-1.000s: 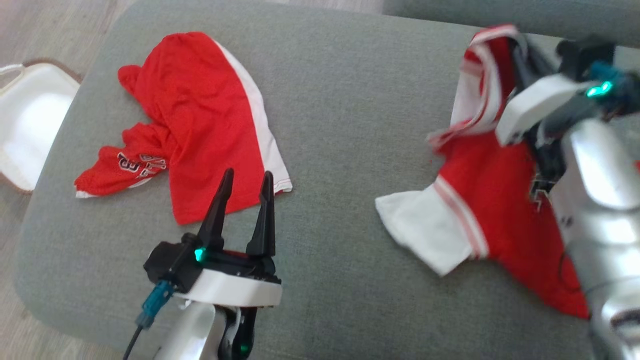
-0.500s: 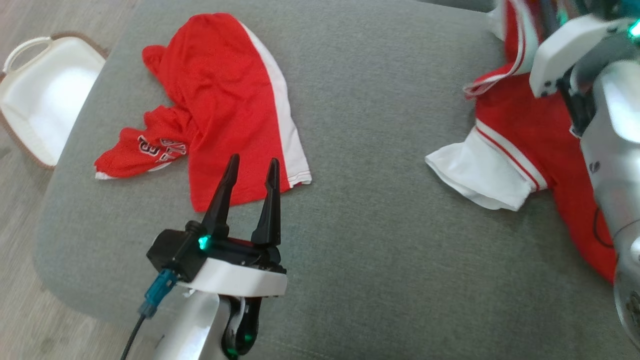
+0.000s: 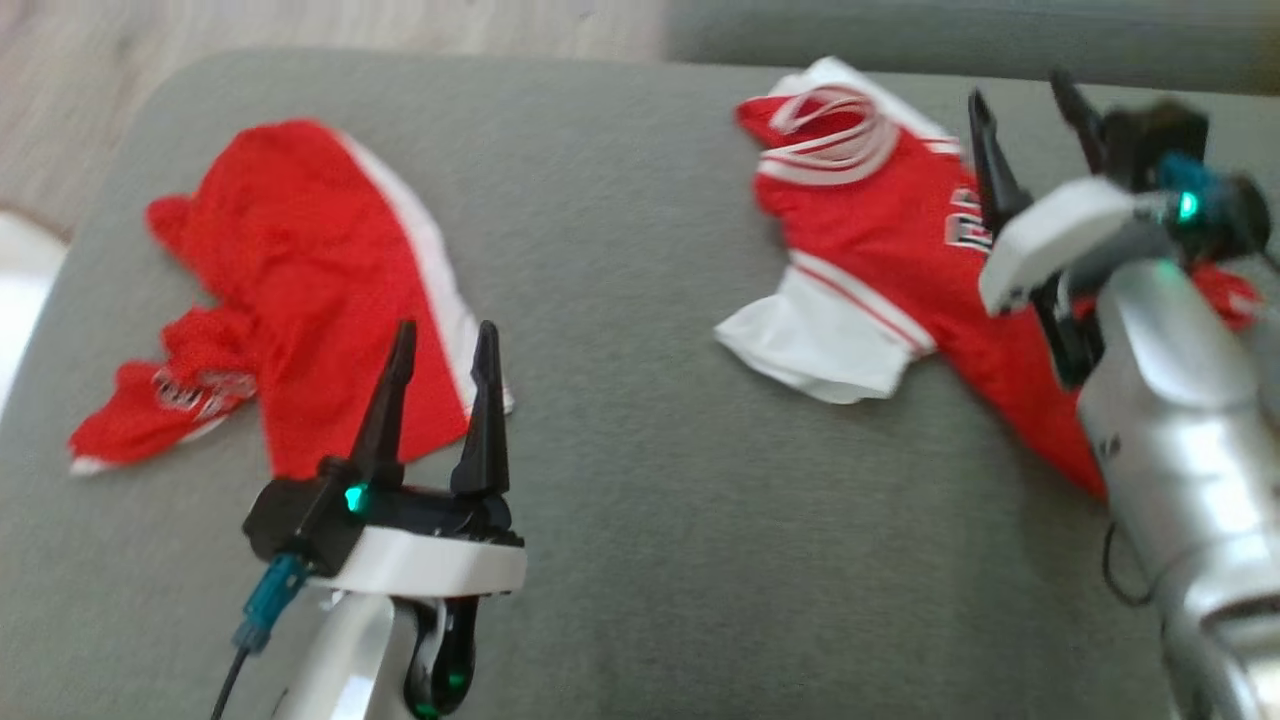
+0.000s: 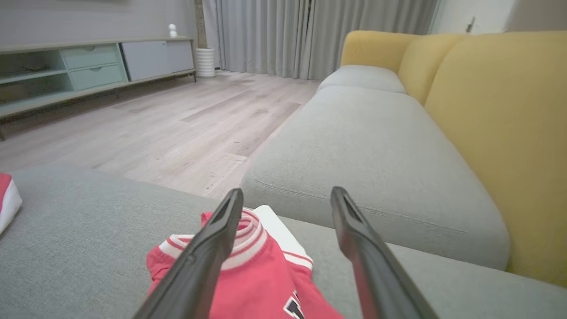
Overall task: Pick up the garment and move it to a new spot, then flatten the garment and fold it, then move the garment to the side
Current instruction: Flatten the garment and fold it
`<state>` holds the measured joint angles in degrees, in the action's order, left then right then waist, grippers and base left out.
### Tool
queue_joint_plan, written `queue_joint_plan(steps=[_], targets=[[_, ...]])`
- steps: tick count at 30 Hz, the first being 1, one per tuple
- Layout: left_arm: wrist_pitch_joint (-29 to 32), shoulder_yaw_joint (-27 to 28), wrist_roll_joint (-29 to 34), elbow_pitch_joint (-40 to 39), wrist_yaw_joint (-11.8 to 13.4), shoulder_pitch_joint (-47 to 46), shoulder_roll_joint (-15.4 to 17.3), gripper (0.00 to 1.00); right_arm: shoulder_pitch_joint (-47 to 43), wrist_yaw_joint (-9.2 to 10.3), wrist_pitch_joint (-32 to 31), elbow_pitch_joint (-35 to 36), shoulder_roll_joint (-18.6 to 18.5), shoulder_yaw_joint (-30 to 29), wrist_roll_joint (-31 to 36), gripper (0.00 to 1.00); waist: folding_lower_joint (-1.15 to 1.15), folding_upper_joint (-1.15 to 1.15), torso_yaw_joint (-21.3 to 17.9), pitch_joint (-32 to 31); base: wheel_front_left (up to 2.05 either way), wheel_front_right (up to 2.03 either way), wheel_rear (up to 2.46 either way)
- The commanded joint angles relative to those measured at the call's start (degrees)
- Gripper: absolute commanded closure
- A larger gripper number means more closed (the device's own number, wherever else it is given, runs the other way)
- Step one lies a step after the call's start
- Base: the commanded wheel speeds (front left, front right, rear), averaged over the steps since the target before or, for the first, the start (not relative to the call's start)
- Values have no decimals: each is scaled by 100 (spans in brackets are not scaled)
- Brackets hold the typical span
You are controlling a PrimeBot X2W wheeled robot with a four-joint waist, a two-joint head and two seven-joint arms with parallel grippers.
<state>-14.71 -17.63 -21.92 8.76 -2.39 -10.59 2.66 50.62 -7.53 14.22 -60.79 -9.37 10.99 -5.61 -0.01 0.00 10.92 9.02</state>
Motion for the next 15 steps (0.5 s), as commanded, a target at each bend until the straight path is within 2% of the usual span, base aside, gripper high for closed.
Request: queue_joint_plan(steps=[1, 7, 15], targets=[[-29, 260, 64, -220, -11, -59, 21, 0, -201, 4, 71, 419, 54, 101, -127, 0, 1, 0, -402, -298, 0, 0, 0], [-29, 400, 163, -251, -30, 108, 21, 0, -1670, 4, 76, 1988, -79, -173, -519, 0, 1, 0, -836, -474, 0, 0, 0], [-29, 506, 249, -257, -62, 351, 21, 0, -3628, 4, 77, 3551, 425, -911, -347, 0, 1, 0, -1152, -538, 0, 0, 0]])
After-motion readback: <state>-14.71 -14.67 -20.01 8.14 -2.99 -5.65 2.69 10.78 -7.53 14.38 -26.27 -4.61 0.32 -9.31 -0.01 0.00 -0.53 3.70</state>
